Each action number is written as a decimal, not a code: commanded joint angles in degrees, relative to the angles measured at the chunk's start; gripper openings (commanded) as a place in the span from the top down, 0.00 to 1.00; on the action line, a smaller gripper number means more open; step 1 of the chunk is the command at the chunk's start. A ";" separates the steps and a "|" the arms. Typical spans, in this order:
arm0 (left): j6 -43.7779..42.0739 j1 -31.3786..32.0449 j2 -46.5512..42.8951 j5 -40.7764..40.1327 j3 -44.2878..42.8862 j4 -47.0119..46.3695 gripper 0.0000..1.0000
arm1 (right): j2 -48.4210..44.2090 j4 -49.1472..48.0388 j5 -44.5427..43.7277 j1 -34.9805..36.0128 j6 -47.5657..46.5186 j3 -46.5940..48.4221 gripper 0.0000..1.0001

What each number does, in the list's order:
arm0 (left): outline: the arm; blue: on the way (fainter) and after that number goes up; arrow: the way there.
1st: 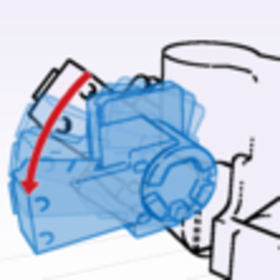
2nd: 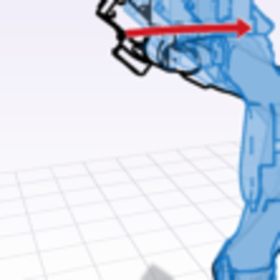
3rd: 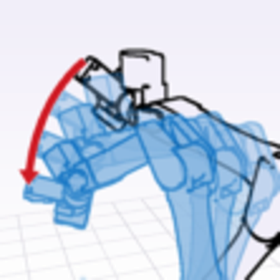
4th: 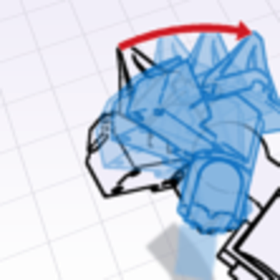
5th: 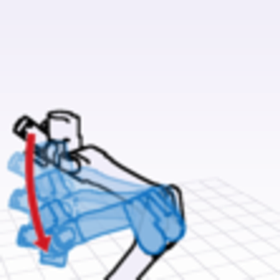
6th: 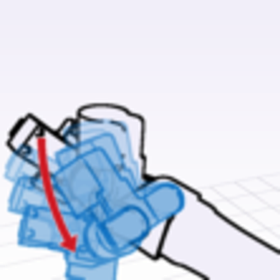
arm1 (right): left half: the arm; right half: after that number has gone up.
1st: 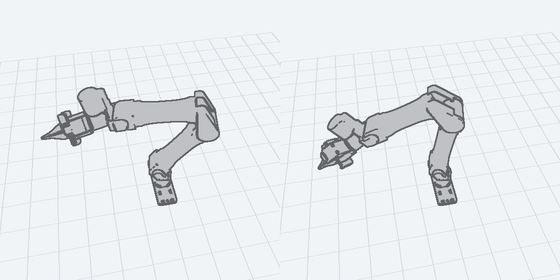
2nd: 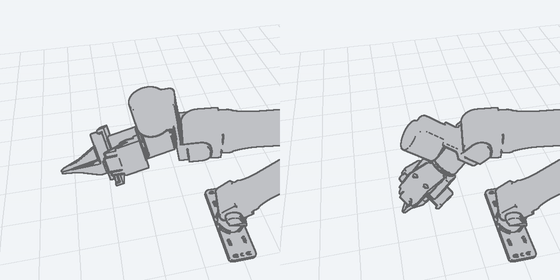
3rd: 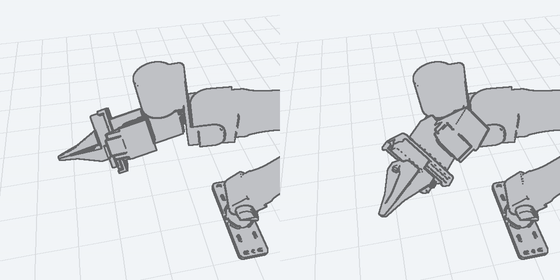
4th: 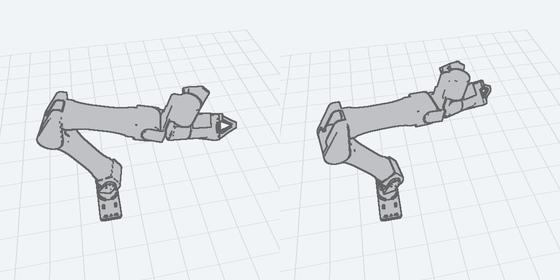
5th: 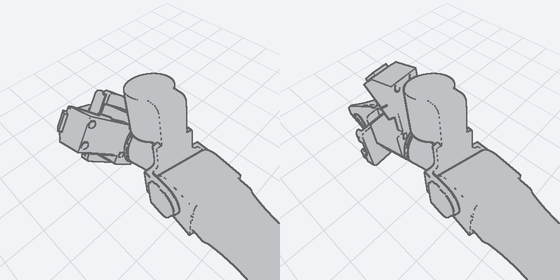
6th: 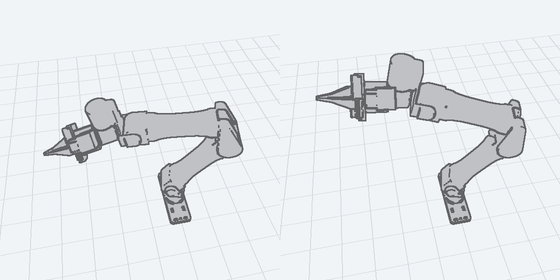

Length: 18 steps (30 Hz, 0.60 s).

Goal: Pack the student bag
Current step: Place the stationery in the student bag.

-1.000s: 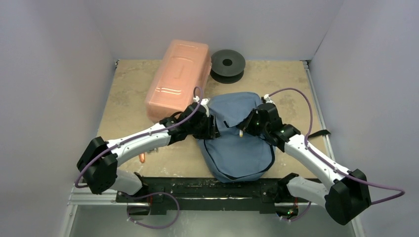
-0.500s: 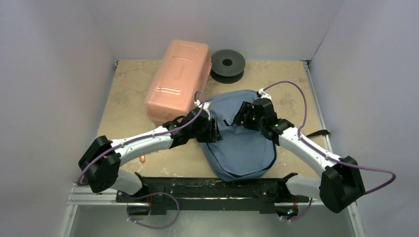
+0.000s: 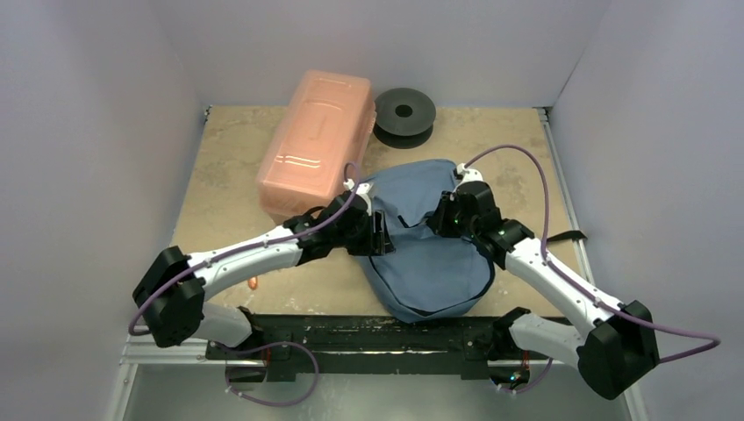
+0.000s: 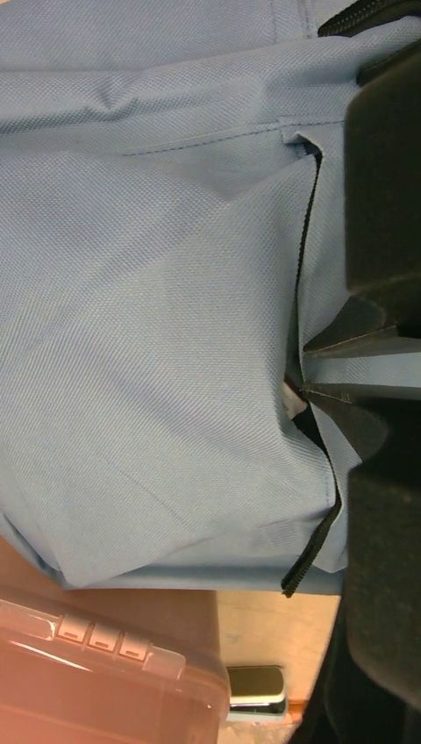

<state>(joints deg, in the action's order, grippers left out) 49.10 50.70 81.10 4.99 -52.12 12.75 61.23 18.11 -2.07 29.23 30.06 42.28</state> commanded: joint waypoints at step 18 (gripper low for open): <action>20.41 -25.62 -46.63 -33.63 18.77 47.21 0.11 | -7.23 3.94 7.42 9.29 -10.81 4.60 0.42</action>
<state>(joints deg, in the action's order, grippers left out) 58.43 30.09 31.22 -20.64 -34.28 55.90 54.30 23.97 0.58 38.50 22.33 44.84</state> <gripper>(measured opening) 0.879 0.580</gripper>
